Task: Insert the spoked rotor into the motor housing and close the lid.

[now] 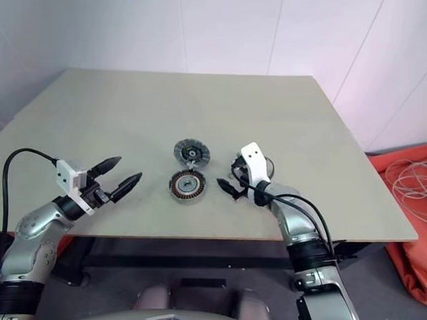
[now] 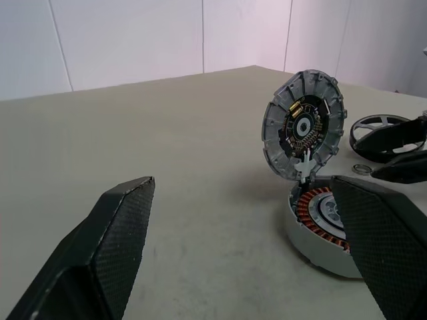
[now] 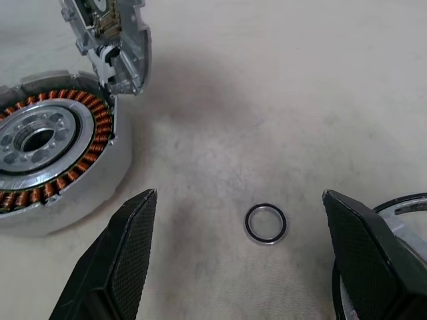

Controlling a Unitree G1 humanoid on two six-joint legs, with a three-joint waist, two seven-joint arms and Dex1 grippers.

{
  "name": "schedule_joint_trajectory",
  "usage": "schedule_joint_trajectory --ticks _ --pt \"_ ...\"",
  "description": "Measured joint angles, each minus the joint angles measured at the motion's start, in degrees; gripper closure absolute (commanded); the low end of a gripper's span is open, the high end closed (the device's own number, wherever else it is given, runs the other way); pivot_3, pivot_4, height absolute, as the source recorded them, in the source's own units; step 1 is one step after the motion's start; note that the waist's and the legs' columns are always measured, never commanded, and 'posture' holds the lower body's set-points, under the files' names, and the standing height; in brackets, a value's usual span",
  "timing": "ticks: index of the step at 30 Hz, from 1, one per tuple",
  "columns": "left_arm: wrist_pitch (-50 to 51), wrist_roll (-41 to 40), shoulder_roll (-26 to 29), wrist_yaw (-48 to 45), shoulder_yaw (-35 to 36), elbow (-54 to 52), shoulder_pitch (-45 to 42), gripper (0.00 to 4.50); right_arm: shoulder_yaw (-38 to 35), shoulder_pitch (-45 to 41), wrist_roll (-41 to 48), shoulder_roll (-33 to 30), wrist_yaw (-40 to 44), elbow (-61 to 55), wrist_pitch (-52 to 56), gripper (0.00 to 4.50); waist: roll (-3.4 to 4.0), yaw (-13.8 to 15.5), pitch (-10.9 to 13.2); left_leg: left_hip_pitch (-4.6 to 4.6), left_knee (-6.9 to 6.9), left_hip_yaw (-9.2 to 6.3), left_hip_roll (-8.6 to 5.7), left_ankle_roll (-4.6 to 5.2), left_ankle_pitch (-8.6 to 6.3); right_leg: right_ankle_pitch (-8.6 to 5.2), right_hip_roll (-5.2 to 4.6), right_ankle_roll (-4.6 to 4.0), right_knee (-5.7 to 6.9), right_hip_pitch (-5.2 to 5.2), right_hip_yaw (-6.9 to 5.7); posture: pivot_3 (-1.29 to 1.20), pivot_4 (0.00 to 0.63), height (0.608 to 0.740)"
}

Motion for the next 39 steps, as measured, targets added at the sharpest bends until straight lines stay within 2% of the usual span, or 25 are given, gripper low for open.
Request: schedule_joint_trajectory --ticks 32,35,39 --pt "-0.42 0.44 -0.01 -0.97 -0.10 1.63 -1.78 0.00 2.03 0.34 -1.26 1.02 -1.48 0.22 1.73 0.02 -0.05 -0.34 -0.04 -0.11 0.00 -0.02 0.00 0.00 0.00 0.00 0.00 0.00 0.00 -0.11 0.00 0.00 0.000 0.740" --pt "-0.49 0.46 -0.02 -0.97 -0.12 1.65 -1.79 0.00 1.95 0.10 -1.26 1.02 -1.82 0.70 1.59 0.59 -0.05 -0.35 -0.04 -0.10 0.00 -0.02 0.00 0.00 0.00 0.00 0.00 0.00 0.00 -0.10 0.00 0.00 0.000 0.740" --pt "-0.54 0.47 -0.02 -0.97 -0.14 1.66 -1.79 0.00 0.92 -0.13 -1.26 1.00 -2.53 1.53 1.49 1.99 -0.05 -0.34 -0.04 -0.09 0.00 -0.02 0.00 0.00 0.00 0.00 0.00 0.00 0.00 -0.10 0.00 0.00 0.000 0.740"
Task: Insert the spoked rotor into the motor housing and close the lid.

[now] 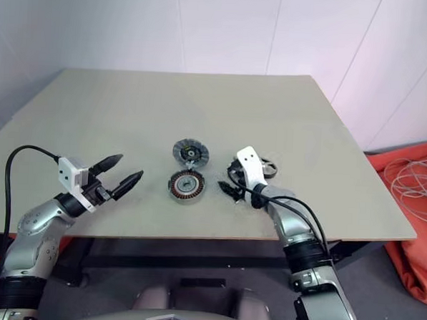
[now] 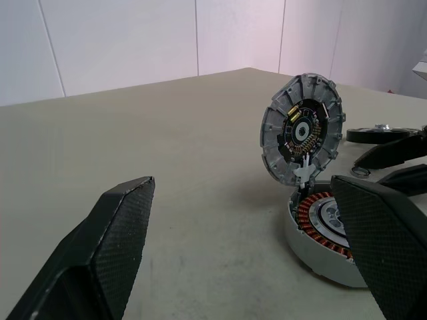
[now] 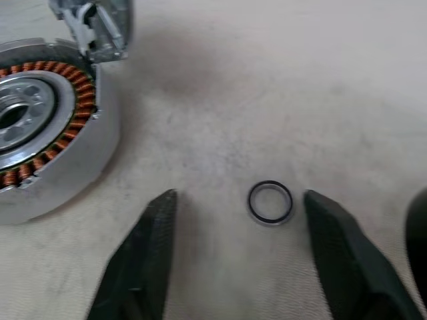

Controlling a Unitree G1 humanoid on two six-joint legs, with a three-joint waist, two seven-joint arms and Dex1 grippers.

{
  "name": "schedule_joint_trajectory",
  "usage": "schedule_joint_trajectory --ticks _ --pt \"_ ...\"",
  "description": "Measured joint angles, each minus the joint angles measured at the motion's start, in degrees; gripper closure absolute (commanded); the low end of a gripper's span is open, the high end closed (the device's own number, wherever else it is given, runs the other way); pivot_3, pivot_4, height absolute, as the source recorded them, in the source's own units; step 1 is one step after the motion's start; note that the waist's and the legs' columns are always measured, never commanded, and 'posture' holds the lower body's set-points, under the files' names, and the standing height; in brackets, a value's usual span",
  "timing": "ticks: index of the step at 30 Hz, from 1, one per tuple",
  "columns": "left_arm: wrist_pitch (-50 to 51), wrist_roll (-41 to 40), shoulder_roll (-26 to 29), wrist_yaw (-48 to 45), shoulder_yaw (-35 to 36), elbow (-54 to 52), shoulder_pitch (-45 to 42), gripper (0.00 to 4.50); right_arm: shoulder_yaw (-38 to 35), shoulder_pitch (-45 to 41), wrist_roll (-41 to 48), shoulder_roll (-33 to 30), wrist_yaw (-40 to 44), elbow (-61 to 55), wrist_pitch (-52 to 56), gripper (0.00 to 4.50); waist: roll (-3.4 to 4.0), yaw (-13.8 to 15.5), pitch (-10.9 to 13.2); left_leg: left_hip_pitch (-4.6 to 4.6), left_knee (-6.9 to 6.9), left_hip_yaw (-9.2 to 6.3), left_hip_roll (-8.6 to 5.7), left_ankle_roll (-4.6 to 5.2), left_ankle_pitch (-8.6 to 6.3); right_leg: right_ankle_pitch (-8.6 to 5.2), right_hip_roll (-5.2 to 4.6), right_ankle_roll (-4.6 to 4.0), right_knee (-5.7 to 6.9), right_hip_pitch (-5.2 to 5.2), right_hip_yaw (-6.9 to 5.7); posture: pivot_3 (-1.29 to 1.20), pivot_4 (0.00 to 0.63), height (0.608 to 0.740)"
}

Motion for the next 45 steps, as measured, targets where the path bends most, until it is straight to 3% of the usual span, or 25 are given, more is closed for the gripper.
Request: schedule_joint_trajectory --ticks 5,6,17,28,35,45 --pt "-0.01 0.01 -0.01 0.01 -0.04 0.00 -0.08 0.00 -0.95 -0.30 -0.01 -0.11 -0.51 0.77 -0.08 3.77 0.00 -0.04 0.00 0.00 -0.03 0.01 0.01 0.00 0.00 0.00 0.00 0.00 0.00 -0.02 0.00 0.00 0.000 0.740" --pt "-0.01 0.02 -0.01 0.01 -0.05 0.00 -0.10 0.00 -0.94 -0.30 -0.01 -0.09 -0.51 0.77 -0.08 3.85 0.00 -0.04 0.00 0.00 -0.04 0.01 0.01 0.00 0.00 0.00 0.00 0.00 0.00 -0.02 0.00 0.00 0.000 0.740" --pt "-0.01 0.06 -0.01 0.02 -0.08 0.00 -0.42 0.00 -0.93 -0.26 0.29 -0.78 0.58 -0.18 1.01 3.85 0.01 -0.03 0.00 -0.02 -0.03 0.00 0.00 0.00 0.00 0.00 0.00 0.00 0.00 -0.03 0.00 0.00 0.000 0.740" --pt "0.02 0.04 0.10 -0.34 -0.01 -0.04 0.89 0.00 1.86 -1.88 5.03 -8.37 11.63 -17.75 12.41 3.85 0.02 -0.02 0.01 -0.05 -0.07 0.00 0.02 0.00 0.00 0.00 0.01 0.00 0.00 -0.11 0.00 0.00 0.000 0.740" --pt "0.03 0.00 0.11 -0.48 0.25 -0.54 2.71 0.00 5.66 -8.82 6.42 -5.58 13.04 -19.38 17.89 3.85 0.01 0.09 0.01 0.04 -0.01 -0.02 0.00 0.00 0.00 0.00 0.00 0.01 -0.01 -0.13 -0.01 0.00 0.000 0.740" --pt "0.05 -0.01 0.04 0.01 0.17 -0.94 3.03 0.00 12.10 -12.19 4.83 -1.38 14.86 -9.95 14.79 3.85 0.00 0.00 0.01 -0.07 -0.05 -0.05 0.03 0.00 0.00 0.00 0.00 0.00 0.01 -0.22 0.00 0.00 0.000 0.740"
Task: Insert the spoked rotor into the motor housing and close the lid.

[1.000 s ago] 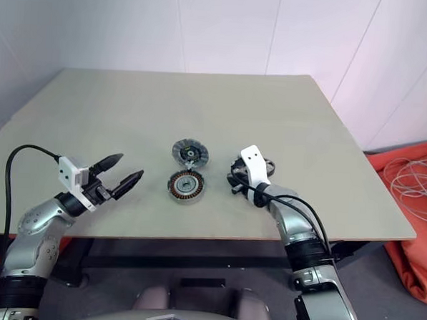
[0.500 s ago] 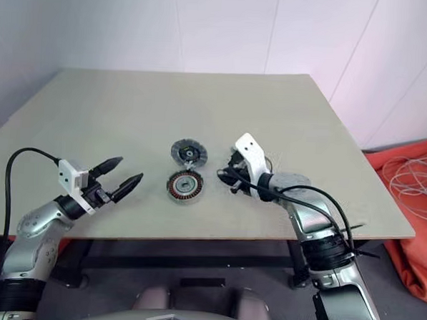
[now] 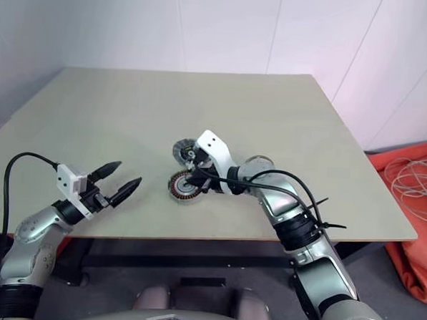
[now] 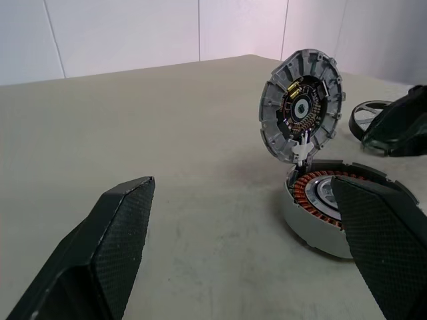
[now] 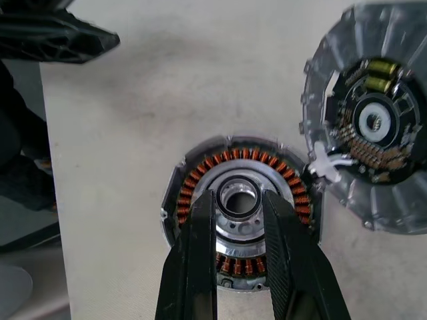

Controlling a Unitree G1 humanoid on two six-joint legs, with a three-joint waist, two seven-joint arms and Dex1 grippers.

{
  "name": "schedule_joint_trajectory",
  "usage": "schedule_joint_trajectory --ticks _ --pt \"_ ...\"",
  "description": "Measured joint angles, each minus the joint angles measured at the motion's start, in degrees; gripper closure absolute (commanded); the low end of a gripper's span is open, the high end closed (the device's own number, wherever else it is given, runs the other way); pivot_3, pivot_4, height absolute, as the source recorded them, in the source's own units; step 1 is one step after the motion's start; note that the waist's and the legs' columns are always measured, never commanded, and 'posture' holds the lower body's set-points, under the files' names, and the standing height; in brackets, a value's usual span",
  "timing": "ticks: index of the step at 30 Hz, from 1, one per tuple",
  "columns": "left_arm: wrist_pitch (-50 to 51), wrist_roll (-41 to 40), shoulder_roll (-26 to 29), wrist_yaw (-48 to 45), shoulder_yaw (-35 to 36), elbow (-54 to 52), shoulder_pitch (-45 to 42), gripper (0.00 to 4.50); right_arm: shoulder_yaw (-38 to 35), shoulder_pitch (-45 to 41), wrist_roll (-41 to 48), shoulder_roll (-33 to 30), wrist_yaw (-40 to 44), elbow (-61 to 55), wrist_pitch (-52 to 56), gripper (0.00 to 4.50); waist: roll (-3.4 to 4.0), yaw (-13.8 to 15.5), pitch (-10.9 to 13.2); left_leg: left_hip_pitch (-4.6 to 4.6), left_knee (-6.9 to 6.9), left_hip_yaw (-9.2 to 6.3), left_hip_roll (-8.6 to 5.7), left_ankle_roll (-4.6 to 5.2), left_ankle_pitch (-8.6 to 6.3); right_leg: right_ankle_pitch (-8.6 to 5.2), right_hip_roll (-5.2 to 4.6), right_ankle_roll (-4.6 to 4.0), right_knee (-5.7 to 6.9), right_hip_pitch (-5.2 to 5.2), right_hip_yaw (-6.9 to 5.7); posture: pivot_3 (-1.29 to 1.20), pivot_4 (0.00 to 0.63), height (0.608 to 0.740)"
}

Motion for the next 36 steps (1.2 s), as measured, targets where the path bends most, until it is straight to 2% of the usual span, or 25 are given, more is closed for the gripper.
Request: schedule_joint_trajectory --ticks 11,36 --pt "0.01 0.00 -0.01 0.08 -0.05 -0.16 -0.36 0.00 0.43 0.00 -1.20 3.57 -0.59 5.39 -5.01 3.85 0.01 0.00 0.00 0.03 -0.03 0.01 0.01 -0.01 0.00 0.00 0.00 0.00 0.02 -0.03 0.02 0.00 0.000 0.740" --pt "0.01 0.00 -0.09 0.03 -0.09 -0.16 -0.66 0.00 0.43 1.03 -2.98 4.57 -0.97 10.71 -8.65 3.85 0.00 -0.03 0.00 0.02 -0.01 0.02 0.01 -0.01 0.00 0.00 0.00 -0.01 0.07 -0.02 0.04 0.00 0.000 0.740"
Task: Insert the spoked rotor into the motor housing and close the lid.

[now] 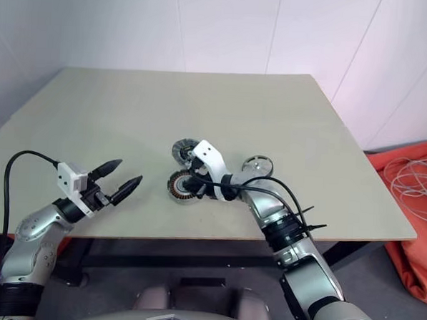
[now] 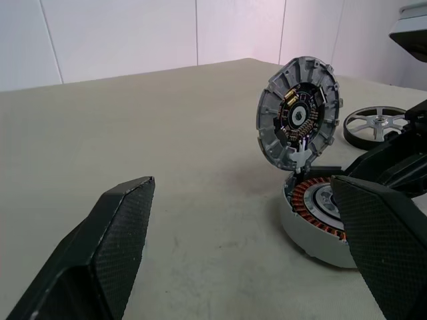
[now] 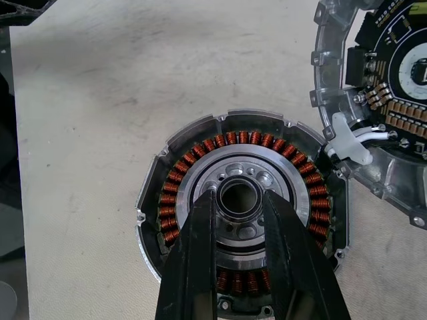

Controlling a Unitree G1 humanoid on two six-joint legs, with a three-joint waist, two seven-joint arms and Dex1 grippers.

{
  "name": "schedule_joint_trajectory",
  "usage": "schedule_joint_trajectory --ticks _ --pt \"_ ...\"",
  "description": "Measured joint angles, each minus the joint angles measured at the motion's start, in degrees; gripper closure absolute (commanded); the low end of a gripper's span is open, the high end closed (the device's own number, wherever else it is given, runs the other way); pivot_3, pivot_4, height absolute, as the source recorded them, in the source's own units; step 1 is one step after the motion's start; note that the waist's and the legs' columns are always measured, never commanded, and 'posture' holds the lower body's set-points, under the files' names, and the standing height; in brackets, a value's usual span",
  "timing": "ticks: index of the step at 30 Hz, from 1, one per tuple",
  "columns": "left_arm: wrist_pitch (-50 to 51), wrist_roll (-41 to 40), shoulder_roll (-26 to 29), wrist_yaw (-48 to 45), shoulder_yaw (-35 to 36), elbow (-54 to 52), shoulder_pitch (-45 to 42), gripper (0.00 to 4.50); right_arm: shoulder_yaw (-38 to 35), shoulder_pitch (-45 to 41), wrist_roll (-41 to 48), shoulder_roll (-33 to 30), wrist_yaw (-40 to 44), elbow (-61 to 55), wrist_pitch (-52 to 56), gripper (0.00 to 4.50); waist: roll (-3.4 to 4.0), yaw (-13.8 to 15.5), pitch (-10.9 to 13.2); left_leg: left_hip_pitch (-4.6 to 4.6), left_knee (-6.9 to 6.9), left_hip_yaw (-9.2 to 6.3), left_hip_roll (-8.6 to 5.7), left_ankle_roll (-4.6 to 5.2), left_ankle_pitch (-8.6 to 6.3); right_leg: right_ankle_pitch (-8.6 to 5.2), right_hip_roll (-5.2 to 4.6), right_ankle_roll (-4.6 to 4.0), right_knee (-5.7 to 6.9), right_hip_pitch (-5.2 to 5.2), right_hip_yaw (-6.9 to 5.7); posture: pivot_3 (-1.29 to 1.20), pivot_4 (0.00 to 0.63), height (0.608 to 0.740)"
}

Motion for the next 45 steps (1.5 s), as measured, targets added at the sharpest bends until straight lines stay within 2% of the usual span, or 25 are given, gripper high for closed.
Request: schedule_joint_trajectory --ticks 18,29,40,43,45 --pt "0.00 0.00 0.00 -0.01 0.00 0.00 -0.29 0.00 -0.02 0.04 -0.39 0.31 -0.21 0.34 -0.59 3.85 0.00 0.00 0.00 0.00 0.00 0.00 0.00 0.00 0.00 0.00 0.00 0.00 0.00 0.00 0.00 0.00 0.000 0.740" --pt "0.00 0.00 0.00 0.00 -0.01 0.00 -0.48 0.00 -0.04 0.04 -0.32 0.39 0.12 0.03 -0.78 0.07 0.00 0.04 0.00 0.01 0.01 0.00 0.00 0.00 0.00 0.00 0.00 0.00 0.00 0.01 0.00 0.00 0.000 0.740" --pt "0.01 0.00 0.00 -0.04 -0.17 0.01 -1.12 0.00 -2.91 -0.84 2.44 -0.02 0.33 -6.24 3.60 0.03 0.00 0.02 0.00 0.00 0.00 0.00 0.01 0.00 0.00 0.00 0.00 0.00 0.01 0.00 0.01 0.00 0.000 0.740" --pt "0.01 0.00 0.00 -0.05 -0.18 0.02 -1.47 0.00 -3.55 -0.84 3.47 0.02 0.38 -7.40 4.98 0.62 0.00 0.03 0.00 0.00 0.00 0.00 0.00 0.00 0.00 0.00 0.00 0.00 0.01 0.00 0.01 0.00 0.000 0.740" --pt "0.01 0.00 0.00 -0.05 -0.18 0.03 -1.52 0.00 -3.68 -0.82 3.76 -0.15 0.39 -7.58 5.47 1.23 0.00 0.03 0.00 0.00 0.00 0.00 0.00 0.00 0.00 0.00 0.00 0.00 0.01 -0.01 0.01 0.00 0.000 0.740"
